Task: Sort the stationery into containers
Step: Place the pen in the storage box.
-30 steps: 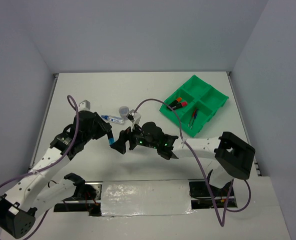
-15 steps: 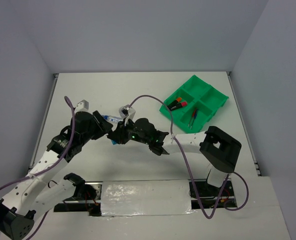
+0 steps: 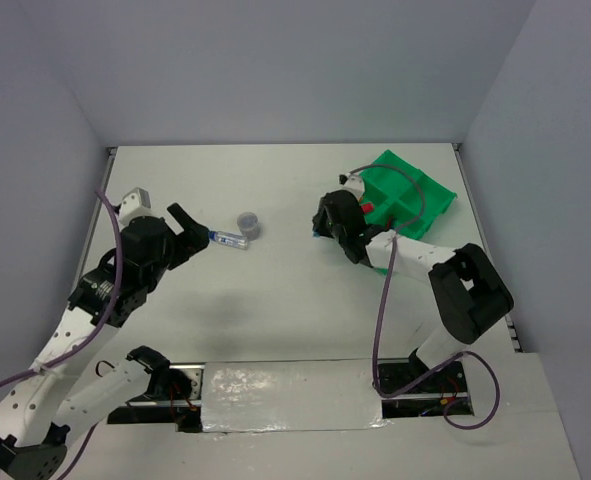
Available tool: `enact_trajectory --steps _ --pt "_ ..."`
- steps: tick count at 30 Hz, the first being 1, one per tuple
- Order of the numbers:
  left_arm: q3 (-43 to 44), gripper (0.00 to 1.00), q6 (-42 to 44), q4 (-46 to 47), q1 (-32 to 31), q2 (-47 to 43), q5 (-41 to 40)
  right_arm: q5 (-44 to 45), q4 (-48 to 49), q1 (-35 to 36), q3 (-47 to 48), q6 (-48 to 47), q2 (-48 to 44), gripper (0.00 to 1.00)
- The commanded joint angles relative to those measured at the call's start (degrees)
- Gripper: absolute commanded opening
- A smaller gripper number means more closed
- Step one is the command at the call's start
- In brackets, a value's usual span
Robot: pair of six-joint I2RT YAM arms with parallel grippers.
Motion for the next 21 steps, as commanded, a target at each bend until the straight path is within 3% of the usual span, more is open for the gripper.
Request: enact_trajectory --steps 1,3,8,14,15,16,19,21 --pt "-3.8 0.99 2.5 -0.4 -0.1 0.1 0.3 12.4 -14.2 -2.7 6.9 -0.4 0.5 0.0" --pt "-5.0 0.99 2.7 -0.2 -0.1 0.2 1.2 15.8 -17.2 -5.2 9.5 -0.3 1.2 0.0" --pt "-6.6 0.99 3.0 0.0 -0.1 0.0 2.0 14.5 -18.3 -10.0 12.2 -1.3 2.1 0.0" --pt "-5.7 0.99 6.7 0.1 -0.1 -0.2 4.4 13.2 -22.6 -14.0 17.5 -2.4 6.7 0.08" --pt "-4.9 0.99 7.3 -0.7 -0.1 -0.2 4.4 13.0 -22.2 -14.4 17.5 -2.5 6.8 0.32" --pt "-4.5 0.99 8.1 -0.9 -0.2 0.0 4.3 12.6 -21.9 -14.6 17.9 -2.8 7.1 0.45" --pt "-2.9 0.99 9.3 -2.0 -0.1 0.0 4.7 12.5 -22.7 -14.7 19.7 -4.4 7.4 0.64" --pt "-1.4 0.99 10.4 -2.8 -0.1 0.0 4.9 11.8 -22.5 -14.6 20.2 -5.4 6.7 0.68"
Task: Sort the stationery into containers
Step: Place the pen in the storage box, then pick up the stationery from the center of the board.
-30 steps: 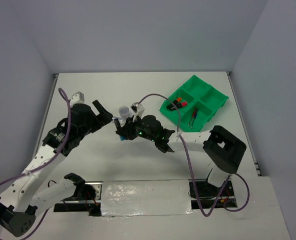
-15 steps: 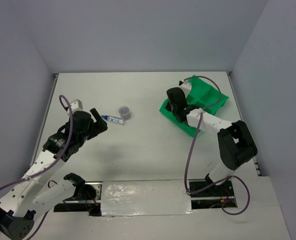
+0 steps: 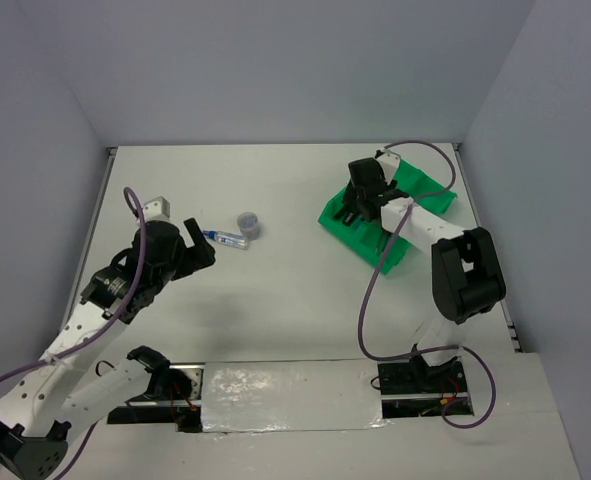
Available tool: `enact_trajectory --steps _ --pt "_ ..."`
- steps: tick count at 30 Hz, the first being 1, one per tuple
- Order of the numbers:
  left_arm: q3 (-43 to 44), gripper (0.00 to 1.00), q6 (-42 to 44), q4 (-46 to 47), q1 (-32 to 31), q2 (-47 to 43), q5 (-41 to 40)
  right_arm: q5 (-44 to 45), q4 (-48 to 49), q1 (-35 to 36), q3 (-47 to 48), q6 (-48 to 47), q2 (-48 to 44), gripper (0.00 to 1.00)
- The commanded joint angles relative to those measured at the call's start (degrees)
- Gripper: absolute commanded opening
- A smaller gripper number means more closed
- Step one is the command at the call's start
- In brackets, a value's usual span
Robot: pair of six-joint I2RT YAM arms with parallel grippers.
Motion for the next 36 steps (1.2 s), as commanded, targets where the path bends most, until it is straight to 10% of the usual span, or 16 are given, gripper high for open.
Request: enact_trajectory --steps 1,2,11,24,36 --pt "4.4 0.99 3.9 -1.1 -0.1 -0.4 0.9 -0.8 -0.1 0.0 3.7 -2.3 -0.5 0.85" --pt "4.9 0.99 4.4 -1.6 -0.1 -0.5 1.2 -1.3 -0.2 0.0 3.8 -2.7 -0.8 0.99" --pt "11.3 0.99 12.6 -16.5 -0.1 -4.2 -6.8 -24.0 10.2 12.9 5.8 -21.1 -0.5 1.0" --pt "7.6 0.99 17.4 -10.7 -3.1 -15.3 -1.6 -18.0 -3.6 26.7 38.9 -28.3 28.1 1.0" --pt "7.6 0.99 17.0 -10.8 -4.4 -16.8 -2.1 -12.6 -6.8 27.5 44.6 -27.7 36.3 0.87"
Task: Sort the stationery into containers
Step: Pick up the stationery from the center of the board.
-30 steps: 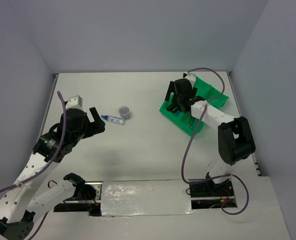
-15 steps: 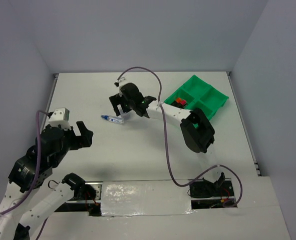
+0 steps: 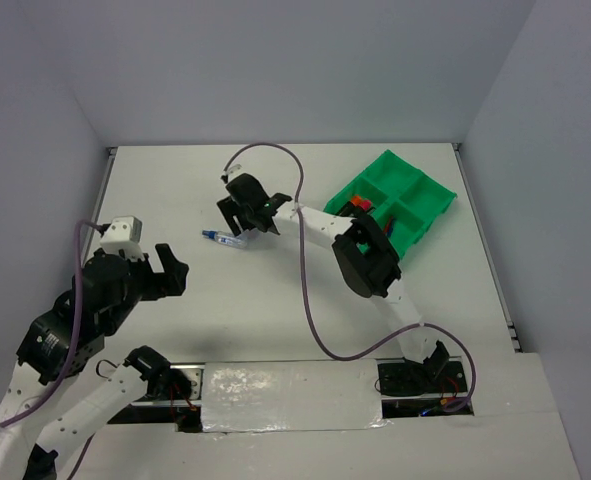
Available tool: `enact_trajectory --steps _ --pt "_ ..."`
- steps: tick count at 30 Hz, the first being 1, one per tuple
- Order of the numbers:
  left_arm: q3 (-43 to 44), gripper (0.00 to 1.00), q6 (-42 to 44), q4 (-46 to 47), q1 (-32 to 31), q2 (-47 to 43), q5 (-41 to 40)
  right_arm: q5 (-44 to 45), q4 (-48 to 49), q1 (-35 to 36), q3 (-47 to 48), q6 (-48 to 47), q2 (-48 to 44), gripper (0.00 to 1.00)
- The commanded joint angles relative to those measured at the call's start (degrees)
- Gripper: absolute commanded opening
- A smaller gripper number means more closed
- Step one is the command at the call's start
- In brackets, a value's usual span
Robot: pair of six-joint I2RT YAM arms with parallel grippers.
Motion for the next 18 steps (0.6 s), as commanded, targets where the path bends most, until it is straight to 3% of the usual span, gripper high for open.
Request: enact_trajectory --steps 1,2,7,8,10,15,18 --pt "0.4 0.99 1.6 2.1 -0.6 -0.8 -0.4 0.8 -0.1 0.2 1.8 -1.0 0.5 0.81" --pt "0.3 0.99 1.6 2.0 -0.6 -0.9 -0.4 0.5 0.0 0.2 1.7 -1.1 0.6 0.69" --pt "0.3 0.99 1.6 2.1 -0.9 -1.5 -0.3 1.2 2.0 0.2 -0.6 -1.1 -1.7 0.38" --pt "0.3 0.99 1.6 2.2 -1.0 -1.6 -0.4 1.8 3.8 0.2 -2.2 -1.2 -2.5 0.25" --pt "0.3 0.99 1.6 2.2 -1.0 -1.7 -0.3 4.9 5.6 -0.1 -3.7 -1.4 -5.6 0.15" --pt "0.3 0.99 1.4 2.0 -1.2 -2.0 -0.5 7.8 10.2 -4.7 -8.9 -2.2 -14.5 0.13" --pt "0.3 0.99 1.4 2.2 -1.2 -2.3 -0.5 7.7 9.1 -11.3 -9.8 -0.4 -19.6 0.13"
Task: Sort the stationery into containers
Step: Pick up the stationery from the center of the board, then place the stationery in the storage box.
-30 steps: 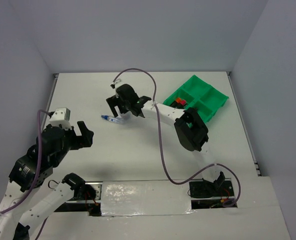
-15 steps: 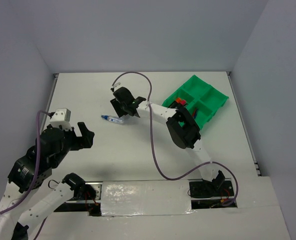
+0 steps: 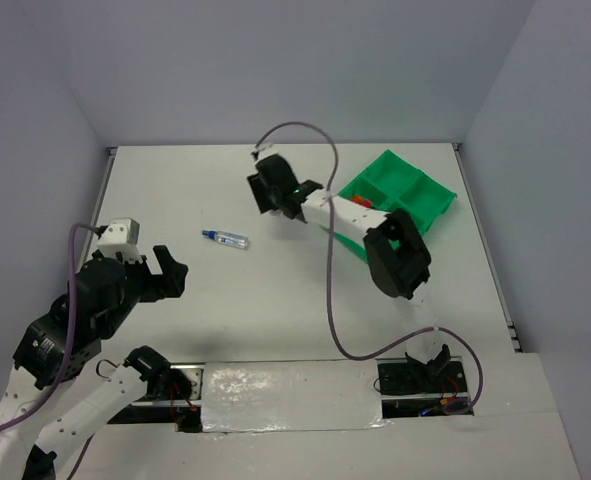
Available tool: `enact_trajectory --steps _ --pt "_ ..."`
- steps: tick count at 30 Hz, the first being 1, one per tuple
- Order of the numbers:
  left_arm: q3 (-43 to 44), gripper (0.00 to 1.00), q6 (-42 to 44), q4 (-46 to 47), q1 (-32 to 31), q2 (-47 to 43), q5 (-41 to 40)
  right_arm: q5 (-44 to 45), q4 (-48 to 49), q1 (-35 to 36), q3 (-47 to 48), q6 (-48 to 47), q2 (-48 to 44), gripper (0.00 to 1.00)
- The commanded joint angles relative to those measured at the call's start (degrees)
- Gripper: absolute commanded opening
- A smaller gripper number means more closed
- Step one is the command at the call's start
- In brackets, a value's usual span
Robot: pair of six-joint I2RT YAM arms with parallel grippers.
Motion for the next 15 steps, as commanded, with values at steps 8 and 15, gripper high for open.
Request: enact_trajectory --steps 8,15 --pt "0.3 0.99 1.2 1.8 -0.7 -0.1 -1.0 13.7 -3.4 -24.9 4.1 6.0 -11.3 0.15" --pt "0.4 0.99 1.0 1.7 -1.4 0.9 -1.3 13.2 -2.9 -32.6 0.1 10.8 -11.4 0.18"
